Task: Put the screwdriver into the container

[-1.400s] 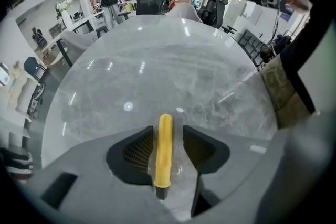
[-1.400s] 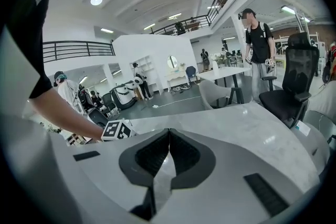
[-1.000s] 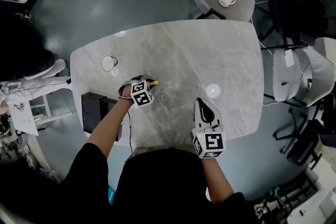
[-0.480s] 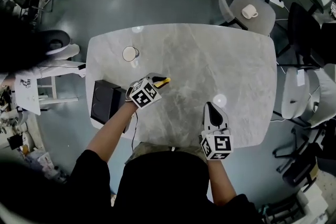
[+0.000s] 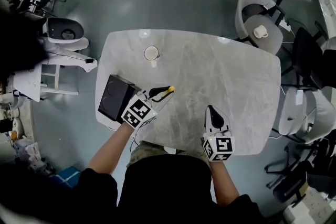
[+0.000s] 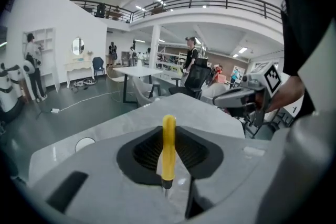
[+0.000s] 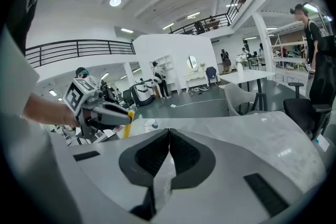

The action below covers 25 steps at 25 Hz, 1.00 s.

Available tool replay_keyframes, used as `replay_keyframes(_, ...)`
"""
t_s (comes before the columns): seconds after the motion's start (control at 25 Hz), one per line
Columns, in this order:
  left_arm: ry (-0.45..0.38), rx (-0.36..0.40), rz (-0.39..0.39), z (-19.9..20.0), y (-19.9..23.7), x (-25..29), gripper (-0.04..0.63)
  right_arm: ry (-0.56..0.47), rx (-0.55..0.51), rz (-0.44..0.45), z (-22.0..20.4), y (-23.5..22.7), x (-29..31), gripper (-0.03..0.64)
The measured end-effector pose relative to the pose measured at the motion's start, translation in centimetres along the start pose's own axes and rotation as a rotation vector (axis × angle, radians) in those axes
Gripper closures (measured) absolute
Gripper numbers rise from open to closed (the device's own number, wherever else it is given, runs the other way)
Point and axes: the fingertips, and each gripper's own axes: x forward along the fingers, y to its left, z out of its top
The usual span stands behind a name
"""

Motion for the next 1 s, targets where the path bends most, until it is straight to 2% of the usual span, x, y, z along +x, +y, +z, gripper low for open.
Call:
replay_keyframes(0.2,-0.108,-0.06,0.068,-0.4,0.4,-6.7,0.512,0.011,-0.03,0.009,0.2,4.2,0.3,0.606)
replay_keyframes(0.36,-0.249,-0.237,0.127,-1.6,2.4,-13.3,0.512,0.011,-0.058,0.015,0.6,8.8,0.8,0.606)
replay_keyframes(0.56,-0.383,-0.409,0.208,-5.1,5.6,-22.2,0.512,-0.005,-0.084,0.022,1.5,16.3,1.9,0.606)
replay_keyframes(0.72,-0.396,-0.455,0.199,-9.2,6.2,-27.3,0.512,-0.026,-0.101,0.027,2.1,22.1,3.1,0.606)
replay_keyframes(1.0,-0.386,-0.472,0.103,-15.0,5.9,-31.8,0.512,-0.062,-0.112,-0.012,1.7,31.4,4.1,0.606)
